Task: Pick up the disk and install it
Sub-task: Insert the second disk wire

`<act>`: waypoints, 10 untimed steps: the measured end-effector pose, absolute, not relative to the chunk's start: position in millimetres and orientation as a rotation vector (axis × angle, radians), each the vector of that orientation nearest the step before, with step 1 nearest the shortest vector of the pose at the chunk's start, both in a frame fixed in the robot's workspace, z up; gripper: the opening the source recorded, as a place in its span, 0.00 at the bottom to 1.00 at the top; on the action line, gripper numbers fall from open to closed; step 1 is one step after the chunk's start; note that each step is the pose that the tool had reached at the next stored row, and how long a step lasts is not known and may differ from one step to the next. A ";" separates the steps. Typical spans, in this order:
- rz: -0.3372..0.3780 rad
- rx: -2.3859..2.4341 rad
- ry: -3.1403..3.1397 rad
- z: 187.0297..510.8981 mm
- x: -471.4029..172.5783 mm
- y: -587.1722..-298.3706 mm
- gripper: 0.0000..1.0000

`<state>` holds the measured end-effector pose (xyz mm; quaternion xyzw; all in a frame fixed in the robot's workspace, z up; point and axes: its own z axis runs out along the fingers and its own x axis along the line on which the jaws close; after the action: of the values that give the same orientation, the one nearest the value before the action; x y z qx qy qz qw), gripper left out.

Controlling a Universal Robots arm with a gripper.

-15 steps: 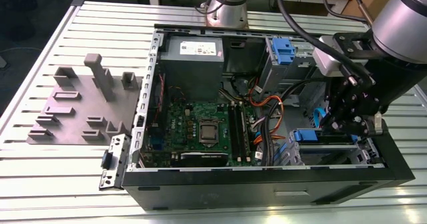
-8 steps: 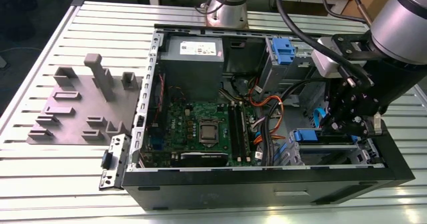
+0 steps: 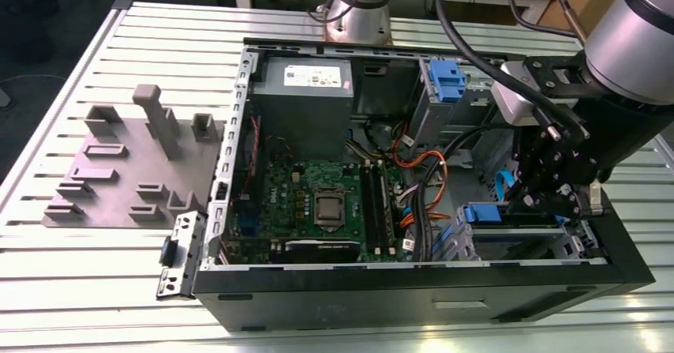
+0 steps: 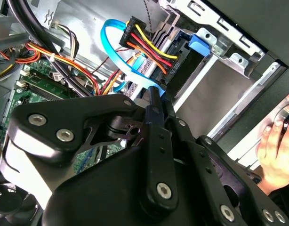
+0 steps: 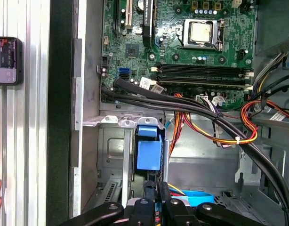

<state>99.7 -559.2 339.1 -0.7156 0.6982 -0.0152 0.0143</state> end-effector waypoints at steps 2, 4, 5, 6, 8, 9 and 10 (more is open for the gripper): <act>-0.048 -2.227 2.173 338.8 99.7 -559.3 0.16; -0.050 -2.226 2.172 338.5 99.7 -559.5 0.16; -0.050 -2.226 2.172 338.4 99.7 -559.6 0.16; -0.050 -2.225 2.172 338.2 99.7 -559.7 0.16; -0.050 -2.225 2.171 337.8 99.7 -559.8 0.16; -0.050 -2.225 2.171 337.6 99.7 -559.8 0.16; -0.050 -2.225 2.171 337.5 99.7 -559.8 0.16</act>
<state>99.7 -559.8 337.5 -0.7155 0.6982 -0.0160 0.0165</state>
